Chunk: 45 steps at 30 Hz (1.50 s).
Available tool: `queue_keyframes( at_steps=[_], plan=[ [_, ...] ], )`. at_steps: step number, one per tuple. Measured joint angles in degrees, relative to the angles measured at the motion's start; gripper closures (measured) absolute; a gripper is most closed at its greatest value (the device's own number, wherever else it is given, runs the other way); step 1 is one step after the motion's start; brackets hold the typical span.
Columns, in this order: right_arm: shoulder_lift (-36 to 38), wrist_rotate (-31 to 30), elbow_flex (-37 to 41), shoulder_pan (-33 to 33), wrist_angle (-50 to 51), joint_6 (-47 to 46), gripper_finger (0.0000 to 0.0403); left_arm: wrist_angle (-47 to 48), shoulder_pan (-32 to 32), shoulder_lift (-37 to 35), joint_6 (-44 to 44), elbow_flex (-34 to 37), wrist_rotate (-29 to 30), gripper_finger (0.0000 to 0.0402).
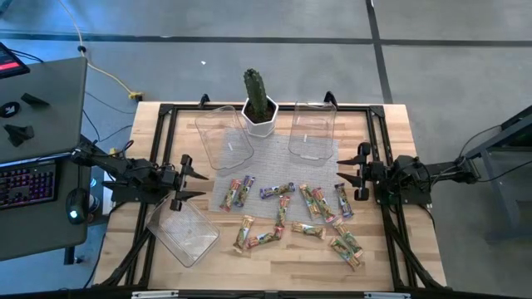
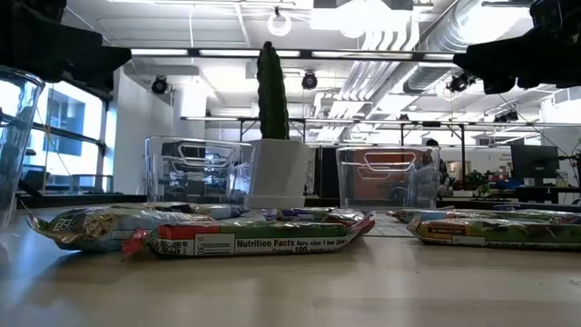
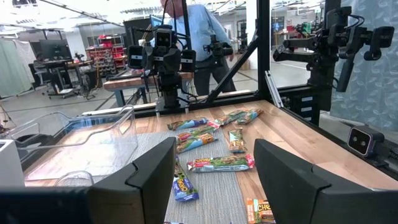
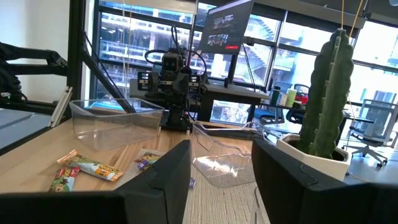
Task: Pick and place Granola Bars by type
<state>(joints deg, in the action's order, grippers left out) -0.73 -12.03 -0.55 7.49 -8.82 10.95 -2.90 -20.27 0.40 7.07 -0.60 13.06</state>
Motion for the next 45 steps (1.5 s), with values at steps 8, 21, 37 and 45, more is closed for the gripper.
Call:
queue_keyframes(
  at_steps=[8,21,37,45],
  plan=[
    [0.0,0.0,0.0,0.0,0.0,0.0,0.0249,0.0,0.0,0.0,0.0,0.0,0.0,0.0191],
    [0.0,0.0,0.0,0.0,0.0,0.0,0.0249,-1.5,0.0,0.0,4.7,-4.1,1.6,0.0191],
    [0.0,0.0,0.0,0.0,0.0,0.0,0.0249,-3.5,-8.3,4.0,5.1,-5.1,6.6,0.0191],
    [0.0,0.0,0.0,0.0,0.0,0.0,0.0249,-4.3,-8.2,4.0,5.5,-5.1,4.3,0.0191]
  ],
)
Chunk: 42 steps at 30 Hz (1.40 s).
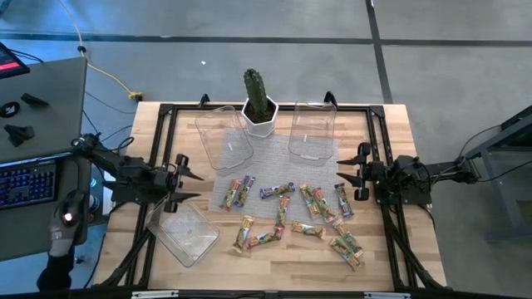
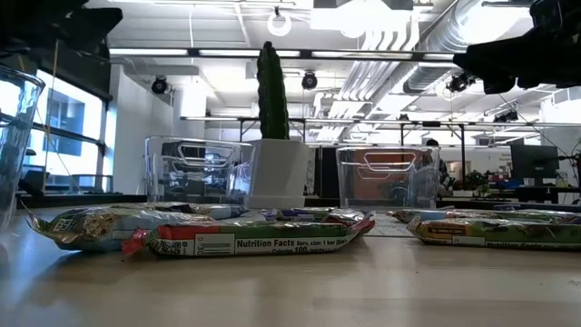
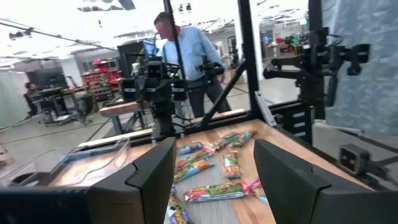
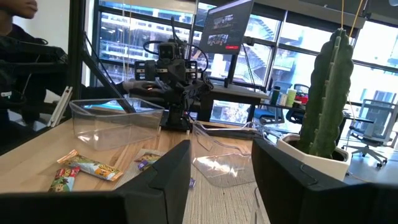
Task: Pick and place Granola Bars by type
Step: Put the blue granola bar into the top right transparent bin
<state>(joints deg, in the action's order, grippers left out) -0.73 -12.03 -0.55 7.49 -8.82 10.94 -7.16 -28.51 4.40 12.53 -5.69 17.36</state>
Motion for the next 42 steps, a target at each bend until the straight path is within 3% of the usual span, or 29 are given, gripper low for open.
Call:
queue_keyframes(
  at_steps=[42],
  plan=[
    [0.0,0.0,0.0,0.0,0.0,0.0,0.0249,0.0,0.0,0.0,-0.8,-0.1,-1.3,0.0191]
  ],
)
